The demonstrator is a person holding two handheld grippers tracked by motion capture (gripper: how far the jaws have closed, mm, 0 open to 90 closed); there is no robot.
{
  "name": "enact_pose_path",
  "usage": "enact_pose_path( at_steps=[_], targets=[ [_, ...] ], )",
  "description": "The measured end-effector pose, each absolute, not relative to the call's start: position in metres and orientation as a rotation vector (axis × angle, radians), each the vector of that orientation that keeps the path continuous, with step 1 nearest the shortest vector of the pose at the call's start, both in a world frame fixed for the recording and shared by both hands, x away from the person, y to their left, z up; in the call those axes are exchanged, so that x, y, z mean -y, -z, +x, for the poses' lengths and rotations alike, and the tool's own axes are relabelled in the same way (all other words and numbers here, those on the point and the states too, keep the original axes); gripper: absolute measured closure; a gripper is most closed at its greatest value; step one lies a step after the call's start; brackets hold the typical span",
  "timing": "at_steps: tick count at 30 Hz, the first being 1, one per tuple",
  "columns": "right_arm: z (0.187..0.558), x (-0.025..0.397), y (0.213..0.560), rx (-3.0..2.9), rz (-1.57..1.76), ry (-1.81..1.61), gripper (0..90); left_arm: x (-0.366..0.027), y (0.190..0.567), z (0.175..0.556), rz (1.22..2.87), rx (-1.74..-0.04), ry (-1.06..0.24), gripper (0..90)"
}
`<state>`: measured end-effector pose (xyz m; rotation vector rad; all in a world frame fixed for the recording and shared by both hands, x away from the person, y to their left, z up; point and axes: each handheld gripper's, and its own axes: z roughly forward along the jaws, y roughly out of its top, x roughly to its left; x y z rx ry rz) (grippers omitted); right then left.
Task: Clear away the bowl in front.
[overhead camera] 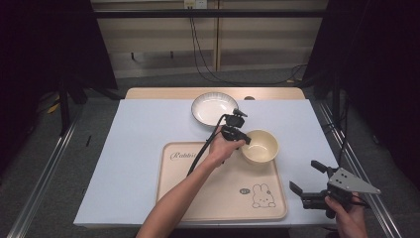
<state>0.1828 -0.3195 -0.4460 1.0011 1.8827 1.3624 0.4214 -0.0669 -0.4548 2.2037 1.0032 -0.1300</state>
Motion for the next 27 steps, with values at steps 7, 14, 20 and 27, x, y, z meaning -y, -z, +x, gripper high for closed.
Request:
enact_pose_path(
  at_steps=[7, 14, 20, 27],
  targets=[
    [0.1826, 0.3196, 0.4460, -1.882, 1.002, -1.361, 0.0, 0.0693, 0.4564, 0.4200, 2.198, -0.983, 0.129, 81.6],
    [0.1827, 0.3197, 0.4459, -1.882, 1.001, -1.362, 0.0, 0.0684, 0.4581, 0.4189, 2.182, -0.969, 0.117, 79.2],
    [0.1830, 0.3198, 0.4459, -1.884, 1.001, -1.361, 0.0, 0.0670, 0.4579, 0.4167, 2.166, -0.956, 0.058, 69.6],
    [0.1829, 0.3196, 0.4459, -1.881, 1.002, -1.363, 0.0, 0.0664, 0.4587, 0.4168, 2.141, -0.944, 0.019, 53.6]
  ],
)
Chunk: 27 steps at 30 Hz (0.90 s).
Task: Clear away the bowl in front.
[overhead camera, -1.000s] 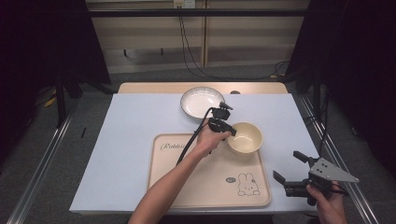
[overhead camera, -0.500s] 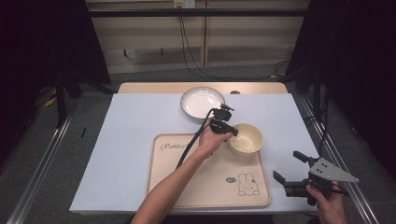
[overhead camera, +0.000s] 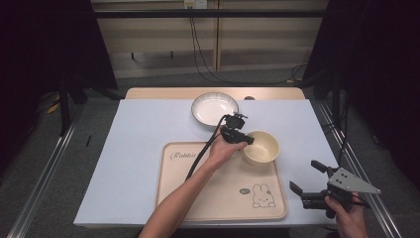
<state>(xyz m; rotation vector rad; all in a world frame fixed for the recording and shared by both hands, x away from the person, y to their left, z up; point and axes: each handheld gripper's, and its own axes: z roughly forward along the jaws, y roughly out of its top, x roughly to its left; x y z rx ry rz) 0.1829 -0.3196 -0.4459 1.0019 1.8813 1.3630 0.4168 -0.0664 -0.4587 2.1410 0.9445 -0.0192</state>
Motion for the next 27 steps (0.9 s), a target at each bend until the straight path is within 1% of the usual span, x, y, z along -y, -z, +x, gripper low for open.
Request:
enact_pose_path(
  at_steps=[1, 2, 4, 5, 6, 7, 9, 13, 17, 18, 22, 23, 27],
  targets=[
    [0.183, 0.319, 0.446, -1.881, 1.000, -1.362, 0.0, 0.066, 0.458, 0.417, 2.140, -0.937, 0.008, 51.7],
    [0.183, 0.319, 0.446, -1.881, 1.000, -1.362, 0.0, 0.066, 0.458, 0.417, 2.140, -0.937, 0.008, 47.4],
    [0.183, 0.320, 0.446, -1.884, 1.001, -1.365, 0.0, 0.066, 0.457, 0.416, 2.155, -0.919, -0.018, 41.5],
    [0.183, 0.320, 0.446, -1.880, 1.001, -1.366, 0.0, 0.066, 0.456, 0.416, 2.155, -0.917, -0.027, 41.5],
    [0.183, 0.320, 0.446, -1.874, 0.995, -1.363, 0.0, 0.067, 0.456, 0.415, 2.154, -0.920, -0.056, 35.2],
    [0.183, 0.320, 0.446, -1.878, 1.001, -1.365, 0.0, 0.066, 0.455, 0.414, 2.153, -0.925, -0.077, 27.0],
    [0.183, 0.320, 0.446, -1.882, 1.000, -1.366, 0.0, 0.065, 0.454, 0.414, 2.144, -0.919, -0.101, 20.2],
    [0.183, 0.320, 0.446, -1.880, 1.002, -1.366, 0.0, 0.060, 0.453, 0.415, 2.092, -0.913, -0.090, 4.0],
    [0.183, 0.320, 0.446, -1.880, 1.003, -1.364, 0.0, 0.055, 0.450, 0.415, 2.055, -0.921, -0.087, 2.8],
    [0.183, 0.319, 0.446, -1.881, 1.005, -1.366, 0.0, 0.052, 0.448, 0.415, 2.041, -0.936, -0.107, 2.8],
    [0.183, 0.320, 0.446, -1.875, 1.005, -1.362, 0.0, 0.045, 0.445, 0.414, 2.056, -0.913, -0.130, 2.8],
    [0.183, 0.320, 0.446, -1.875, 1.004, -1.362, 0.0, 0.040, 0.443, 0.412, 2.062, -0.887, -0.170, 2.8],
    [0.184, 0.320, 0.446, -1.870, 1.002, -1.359, 0.0, 0.033, 0.439, 0.410, 2.021, -0.875, -0.180, 2.8]
  ],
)
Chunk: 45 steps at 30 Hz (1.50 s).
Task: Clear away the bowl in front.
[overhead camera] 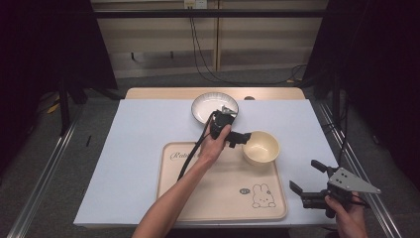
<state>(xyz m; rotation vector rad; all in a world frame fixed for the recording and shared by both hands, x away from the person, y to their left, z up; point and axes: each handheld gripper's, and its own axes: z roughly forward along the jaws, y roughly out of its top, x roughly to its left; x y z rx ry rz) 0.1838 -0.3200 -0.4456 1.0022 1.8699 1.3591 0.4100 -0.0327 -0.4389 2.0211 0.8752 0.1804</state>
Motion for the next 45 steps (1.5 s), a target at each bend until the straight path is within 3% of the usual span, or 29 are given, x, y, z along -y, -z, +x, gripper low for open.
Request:
enact_pose_path(
  at_steps=[27, 45],
  targets=[
    [0.186, 0.320, 0.446, -1.869, 1.008, -1.357, 0.0, -0.039, 0.418, 0.376, 1.895, -0.919, -0.372, 3.0],
    [0.187, 0.320, 0.446, -1.868, 1.013, -1.352, 0.0, -0.106, 0.403, 0.328, 1.845, -0.988, -0.516, 2.3]
  ],
)
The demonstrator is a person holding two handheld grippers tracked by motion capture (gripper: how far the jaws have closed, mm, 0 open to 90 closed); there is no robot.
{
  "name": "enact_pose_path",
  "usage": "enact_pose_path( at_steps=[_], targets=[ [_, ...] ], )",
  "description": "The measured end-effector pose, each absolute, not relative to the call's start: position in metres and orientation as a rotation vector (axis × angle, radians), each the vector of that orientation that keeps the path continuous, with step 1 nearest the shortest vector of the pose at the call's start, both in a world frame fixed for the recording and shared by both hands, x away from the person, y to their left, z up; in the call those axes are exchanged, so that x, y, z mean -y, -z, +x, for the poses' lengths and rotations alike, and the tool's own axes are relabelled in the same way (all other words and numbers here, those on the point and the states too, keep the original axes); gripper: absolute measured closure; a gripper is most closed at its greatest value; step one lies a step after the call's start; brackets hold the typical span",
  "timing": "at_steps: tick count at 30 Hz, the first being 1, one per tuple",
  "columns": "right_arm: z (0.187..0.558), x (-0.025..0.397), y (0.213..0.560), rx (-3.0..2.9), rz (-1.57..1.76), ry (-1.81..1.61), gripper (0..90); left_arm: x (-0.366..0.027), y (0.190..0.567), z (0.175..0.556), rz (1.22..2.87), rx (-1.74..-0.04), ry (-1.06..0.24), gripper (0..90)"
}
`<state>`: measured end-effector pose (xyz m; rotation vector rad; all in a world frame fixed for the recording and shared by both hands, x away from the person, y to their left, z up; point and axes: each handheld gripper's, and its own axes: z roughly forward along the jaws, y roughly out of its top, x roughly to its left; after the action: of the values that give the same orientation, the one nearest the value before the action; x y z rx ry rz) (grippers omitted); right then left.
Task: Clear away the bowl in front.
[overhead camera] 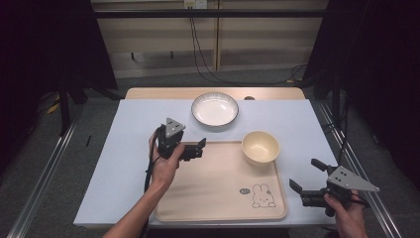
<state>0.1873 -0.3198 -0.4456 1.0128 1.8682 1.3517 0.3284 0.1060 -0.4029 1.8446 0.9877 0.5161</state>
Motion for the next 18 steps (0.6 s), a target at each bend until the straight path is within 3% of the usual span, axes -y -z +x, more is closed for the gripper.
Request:
enact_pose_path(
  at_steps=[18],
  targets=[
    [0.189, 0.320, 0.447, -1.866, 1.025, -1.332, 0.2, -0.184, 0.423, 0.274, 1.826, -1.071, -0.635, 2.3]
  ],
)
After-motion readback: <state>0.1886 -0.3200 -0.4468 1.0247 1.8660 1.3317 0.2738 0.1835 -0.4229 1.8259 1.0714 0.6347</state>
